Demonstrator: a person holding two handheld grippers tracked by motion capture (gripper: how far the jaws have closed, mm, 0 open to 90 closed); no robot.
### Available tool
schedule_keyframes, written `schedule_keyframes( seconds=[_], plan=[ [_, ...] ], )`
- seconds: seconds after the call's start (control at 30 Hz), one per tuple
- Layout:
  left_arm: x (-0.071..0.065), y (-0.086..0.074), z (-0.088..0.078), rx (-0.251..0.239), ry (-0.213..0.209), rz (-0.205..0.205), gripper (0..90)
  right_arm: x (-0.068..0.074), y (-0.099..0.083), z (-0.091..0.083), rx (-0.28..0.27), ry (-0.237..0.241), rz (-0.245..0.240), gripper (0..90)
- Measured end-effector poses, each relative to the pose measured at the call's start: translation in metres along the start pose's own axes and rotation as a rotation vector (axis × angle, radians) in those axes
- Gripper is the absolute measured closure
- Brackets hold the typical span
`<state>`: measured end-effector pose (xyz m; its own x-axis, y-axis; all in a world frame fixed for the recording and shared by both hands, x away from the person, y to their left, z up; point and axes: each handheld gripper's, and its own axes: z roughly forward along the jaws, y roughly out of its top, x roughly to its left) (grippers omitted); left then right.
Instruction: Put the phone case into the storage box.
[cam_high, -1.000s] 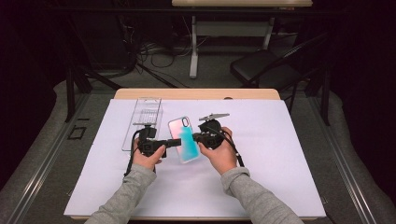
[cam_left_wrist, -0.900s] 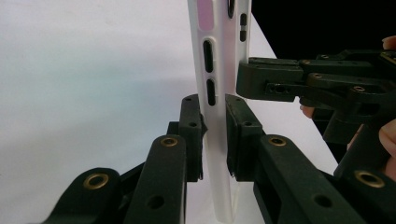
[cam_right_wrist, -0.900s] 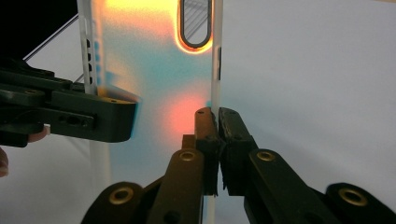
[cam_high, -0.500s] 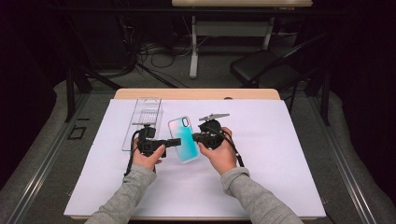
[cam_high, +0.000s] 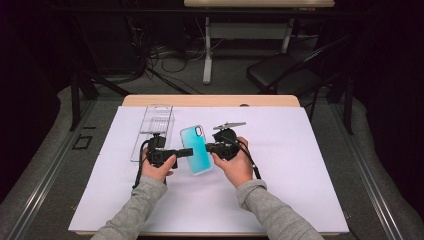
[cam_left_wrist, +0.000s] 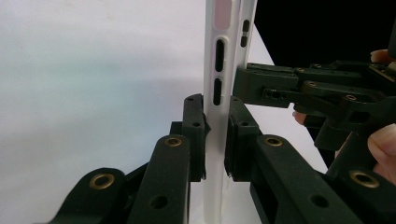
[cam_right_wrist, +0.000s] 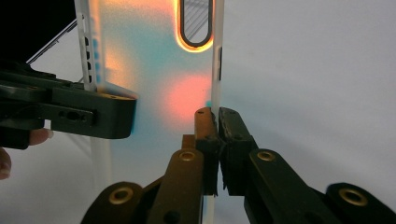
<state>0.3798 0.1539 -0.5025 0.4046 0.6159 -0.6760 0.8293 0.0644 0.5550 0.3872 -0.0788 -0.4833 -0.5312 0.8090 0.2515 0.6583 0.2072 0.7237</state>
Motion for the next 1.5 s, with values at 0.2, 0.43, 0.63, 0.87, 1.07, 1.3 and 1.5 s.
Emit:
schedule_keyframes(
  seconds=[0.2,0.43,0.63,0.87,1.07,1.3,1.5],
  plan=[
    [0.0012,0.0,-0.0001,0.0,-0.006,-0.013,81.0,-0.0002,-0.0002,0.0006,-0.001,0.004,0.004,87.1],
    [0.0018,0.0001,-0.0001,0.002,-0.01,-0.015,81.0,0.0001,-0.0003,0.001,-0.002,0.004,0.007,87.1],
    [0.0022,0.0001,-0.0005,0.0,-0.011,-0.022,81.2,0.0007,-0.0002,0.0009,0.002,0.004,0.006,87.0],
    [0.0022,0.0002,-0.0006,0.002,-0.016,-0.024,81.2,0.0004,-0.0001,0.0007,0.003,0.006,0.007,86.9],
    [0.0033,0.0003,-0.0006,0.001,-0.019,-0.025,81.2,0.0004,-0.0002,0.0008,0.005,0.008,0.006,86.6],
    [0.0042,0.0006,-0.0011,0.004,-0.018,-0.022,81.3,-0.0003,-0.0002,0.0018,0.011,0.015,0.015,86.0],
    [0.0047,0.0007,-0.0017,0.002,-0.018,-0.026,81.3,0.0001,-0.0004,0.0021,0.008,0.023,0.014,85.0]
  ],
)
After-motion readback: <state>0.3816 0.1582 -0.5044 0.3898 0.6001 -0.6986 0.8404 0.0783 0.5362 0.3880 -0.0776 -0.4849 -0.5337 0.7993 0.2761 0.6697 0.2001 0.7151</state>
